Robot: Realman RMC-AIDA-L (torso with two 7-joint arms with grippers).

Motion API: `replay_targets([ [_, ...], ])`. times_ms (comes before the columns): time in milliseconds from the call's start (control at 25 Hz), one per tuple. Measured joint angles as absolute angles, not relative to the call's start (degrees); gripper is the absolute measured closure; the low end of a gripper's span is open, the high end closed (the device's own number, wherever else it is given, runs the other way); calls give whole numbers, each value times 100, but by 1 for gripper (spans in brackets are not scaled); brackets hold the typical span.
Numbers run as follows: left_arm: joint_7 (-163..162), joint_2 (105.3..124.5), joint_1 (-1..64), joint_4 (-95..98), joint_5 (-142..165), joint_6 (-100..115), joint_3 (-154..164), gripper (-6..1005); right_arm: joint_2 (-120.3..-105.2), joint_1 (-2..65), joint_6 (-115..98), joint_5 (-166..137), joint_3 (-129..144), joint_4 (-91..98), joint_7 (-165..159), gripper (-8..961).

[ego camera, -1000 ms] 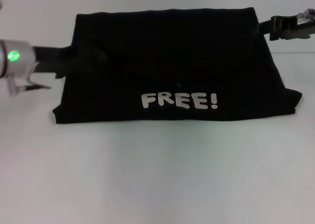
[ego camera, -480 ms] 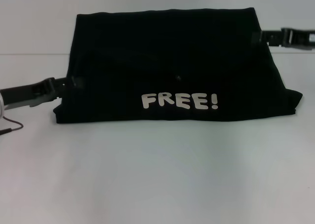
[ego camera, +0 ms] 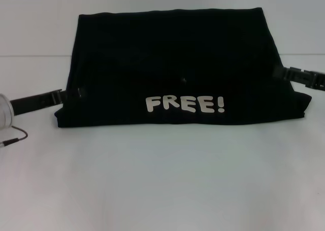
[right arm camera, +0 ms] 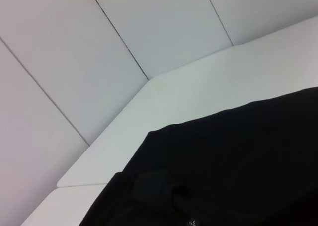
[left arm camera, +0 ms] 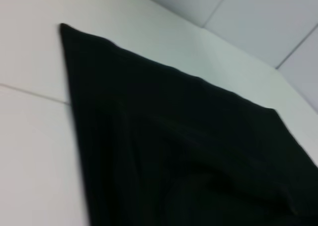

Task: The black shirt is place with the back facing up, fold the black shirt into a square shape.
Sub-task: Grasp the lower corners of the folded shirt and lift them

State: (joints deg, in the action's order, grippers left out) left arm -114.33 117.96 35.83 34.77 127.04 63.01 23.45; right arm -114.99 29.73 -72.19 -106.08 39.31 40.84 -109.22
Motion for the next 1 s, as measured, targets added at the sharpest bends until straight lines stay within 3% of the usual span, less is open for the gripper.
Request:
replay_targets([
  [1000, -11906, 11859, 3514, 3231, 13195, 5837, 2517, 317, -11514, 3123, -7211, -10589, 3928, 3997, -10893, 184],
])
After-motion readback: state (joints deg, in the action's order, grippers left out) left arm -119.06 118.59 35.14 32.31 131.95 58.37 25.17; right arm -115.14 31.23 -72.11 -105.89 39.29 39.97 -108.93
